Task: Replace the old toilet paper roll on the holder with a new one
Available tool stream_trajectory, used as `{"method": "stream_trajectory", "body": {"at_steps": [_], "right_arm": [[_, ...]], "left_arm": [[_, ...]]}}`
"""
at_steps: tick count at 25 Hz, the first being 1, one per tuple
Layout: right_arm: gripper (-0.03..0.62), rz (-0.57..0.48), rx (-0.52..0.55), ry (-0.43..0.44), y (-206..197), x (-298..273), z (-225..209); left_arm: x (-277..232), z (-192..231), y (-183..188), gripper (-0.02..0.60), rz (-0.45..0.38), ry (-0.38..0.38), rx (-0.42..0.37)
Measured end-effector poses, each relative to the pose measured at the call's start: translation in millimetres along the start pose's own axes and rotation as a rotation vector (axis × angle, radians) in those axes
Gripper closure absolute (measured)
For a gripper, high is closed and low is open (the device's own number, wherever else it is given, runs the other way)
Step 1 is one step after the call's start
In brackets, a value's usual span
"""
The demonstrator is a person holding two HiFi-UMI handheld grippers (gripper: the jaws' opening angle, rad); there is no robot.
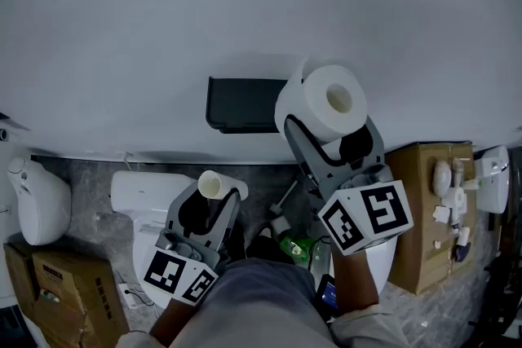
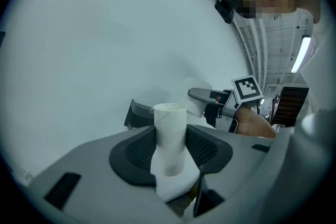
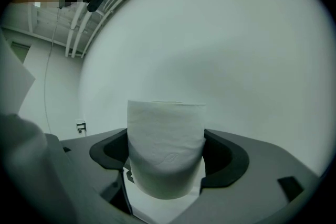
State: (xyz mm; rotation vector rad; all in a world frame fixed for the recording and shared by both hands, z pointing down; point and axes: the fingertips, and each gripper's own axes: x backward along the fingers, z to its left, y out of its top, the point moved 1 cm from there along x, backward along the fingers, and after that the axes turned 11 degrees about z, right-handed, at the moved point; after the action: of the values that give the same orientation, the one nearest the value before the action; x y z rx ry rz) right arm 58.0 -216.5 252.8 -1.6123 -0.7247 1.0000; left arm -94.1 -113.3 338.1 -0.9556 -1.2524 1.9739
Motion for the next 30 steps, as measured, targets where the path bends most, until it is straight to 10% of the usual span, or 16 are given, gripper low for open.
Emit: {"method": "stream_trajectory", "body": {"at_steps": [30], "right_arm": [[0.194, -0.011, -0.527, 0.001, -92.6, 21.2, -63.9]], "left_arm": [[-15.8, -37.0, -12.8, 0.403, 0.076, -0.087, -0.05]]}}
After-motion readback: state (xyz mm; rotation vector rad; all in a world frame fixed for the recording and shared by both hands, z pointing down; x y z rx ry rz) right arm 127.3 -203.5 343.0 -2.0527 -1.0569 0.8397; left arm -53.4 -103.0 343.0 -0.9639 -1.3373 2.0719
